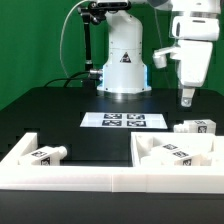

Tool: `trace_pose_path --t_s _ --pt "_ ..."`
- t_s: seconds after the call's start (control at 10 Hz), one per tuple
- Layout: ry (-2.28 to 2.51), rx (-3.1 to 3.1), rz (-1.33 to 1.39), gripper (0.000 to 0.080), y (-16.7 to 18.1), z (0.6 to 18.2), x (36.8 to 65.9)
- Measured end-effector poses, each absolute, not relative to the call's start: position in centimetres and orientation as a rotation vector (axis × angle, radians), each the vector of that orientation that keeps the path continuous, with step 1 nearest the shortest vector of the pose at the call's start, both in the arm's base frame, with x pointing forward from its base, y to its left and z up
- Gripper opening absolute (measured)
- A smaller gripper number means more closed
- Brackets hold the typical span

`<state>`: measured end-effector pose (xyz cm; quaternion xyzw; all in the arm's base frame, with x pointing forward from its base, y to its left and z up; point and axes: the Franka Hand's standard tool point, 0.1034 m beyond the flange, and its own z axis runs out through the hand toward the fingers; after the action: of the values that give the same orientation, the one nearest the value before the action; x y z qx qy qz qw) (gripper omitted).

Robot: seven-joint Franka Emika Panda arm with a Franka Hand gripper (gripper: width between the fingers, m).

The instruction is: Assemble one leg

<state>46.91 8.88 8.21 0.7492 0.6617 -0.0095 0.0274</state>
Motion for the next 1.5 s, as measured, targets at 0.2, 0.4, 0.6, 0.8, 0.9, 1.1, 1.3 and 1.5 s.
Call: trace_pose_path --t_s 0.2,0.4,0.6,0.8,0.9,1.1,1.3,1.5 --pt "2.042 2.316 -0.030 0.0649 8.8 8.1 46.9" --pt "2.121 2.205 0.023 0.0649 10.7 7.8 47.0" --pt "2.209 2.090 0.031 0.0649 13.7 7.6 46.2" --pt "2.233 2.068 0.031 0.0649 14.6 7.1 45.9" --pt "2.217 2.081 0.018 0.0649 14.8 7.1 45.7" --pt "2.180 2.113 -0.020 0.0649 15.1 7.0 45.3" --pt "2.110 2.099 -0.140 0.0649 16.0 6.9 44.1" --pt "2.059 2.064 -0.239 0.0649 16.2 6.4 42.7"
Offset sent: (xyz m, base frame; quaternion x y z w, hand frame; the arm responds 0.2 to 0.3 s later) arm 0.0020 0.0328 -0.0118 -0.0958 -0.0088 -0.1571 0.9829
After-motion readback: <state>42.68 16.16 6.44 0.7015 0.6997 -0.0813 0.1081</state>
